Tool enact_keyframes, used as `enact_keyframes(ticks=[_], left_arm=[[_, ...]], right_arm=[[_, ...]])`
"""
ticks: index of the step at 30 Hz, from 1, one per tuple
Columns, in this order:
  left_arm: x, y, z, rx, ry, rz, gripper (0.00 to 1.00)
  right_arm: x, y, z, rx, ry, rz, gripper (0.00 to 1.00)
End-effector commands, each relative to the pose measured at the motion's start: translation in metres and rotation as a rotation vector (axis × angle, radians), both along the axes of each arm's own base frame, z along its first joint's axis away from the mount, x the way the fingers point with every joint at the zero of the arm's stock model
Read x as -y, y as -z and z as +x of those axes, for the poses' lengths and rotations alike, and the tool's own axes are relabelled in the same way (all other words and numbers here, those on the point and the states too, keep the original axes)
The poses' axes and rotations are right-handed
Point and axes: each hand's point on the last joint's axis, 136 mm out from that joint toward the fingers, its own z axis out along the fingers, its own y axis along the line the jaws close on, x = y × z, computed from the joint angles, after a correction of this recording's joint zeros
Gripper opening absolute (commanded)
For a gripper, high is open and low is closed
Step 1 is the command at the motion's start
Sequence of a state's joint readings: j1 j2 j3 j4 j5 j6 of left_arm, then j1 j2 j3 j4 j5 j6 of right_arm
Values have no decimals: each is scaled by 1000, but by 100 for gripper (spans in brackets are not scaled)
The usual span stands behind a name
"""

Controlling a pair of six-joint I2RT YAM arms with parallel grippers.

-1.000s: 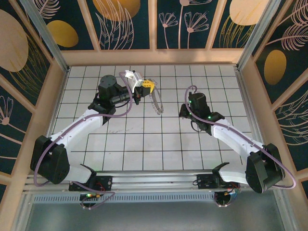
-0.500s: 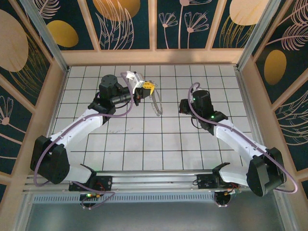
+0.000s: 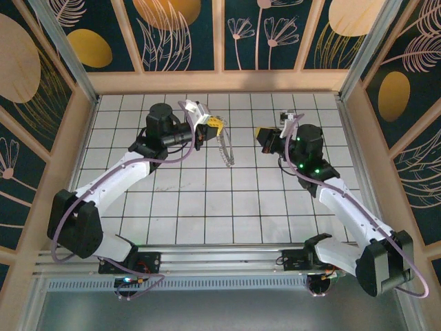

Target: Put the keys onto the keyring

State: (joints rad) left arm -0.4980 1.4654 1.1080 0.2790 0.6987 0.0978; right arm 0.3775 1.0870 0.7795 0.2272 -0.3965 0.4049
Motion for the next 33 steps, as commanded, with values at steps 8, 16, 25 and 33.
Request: enact_keyframes(ticks=[8, 16, 25, 33], left_arm=[[10, -23, -2, 29, 58, -10, 0], [13, -24, -5, 5, 89, -20, 0], [21, -22, -6, -26, 121, -13, 0], [26, -22, -9, -40, 148, -9, 0]], right_arm=[[-23, -49, -32, 242, -277, 75, 0], [-26, -52, -34, 252, -303, 110, 0], [-34, -53, -46, 257, -402, 133, 0], [-36, -55, -47, 256, -458, 149, 0]])
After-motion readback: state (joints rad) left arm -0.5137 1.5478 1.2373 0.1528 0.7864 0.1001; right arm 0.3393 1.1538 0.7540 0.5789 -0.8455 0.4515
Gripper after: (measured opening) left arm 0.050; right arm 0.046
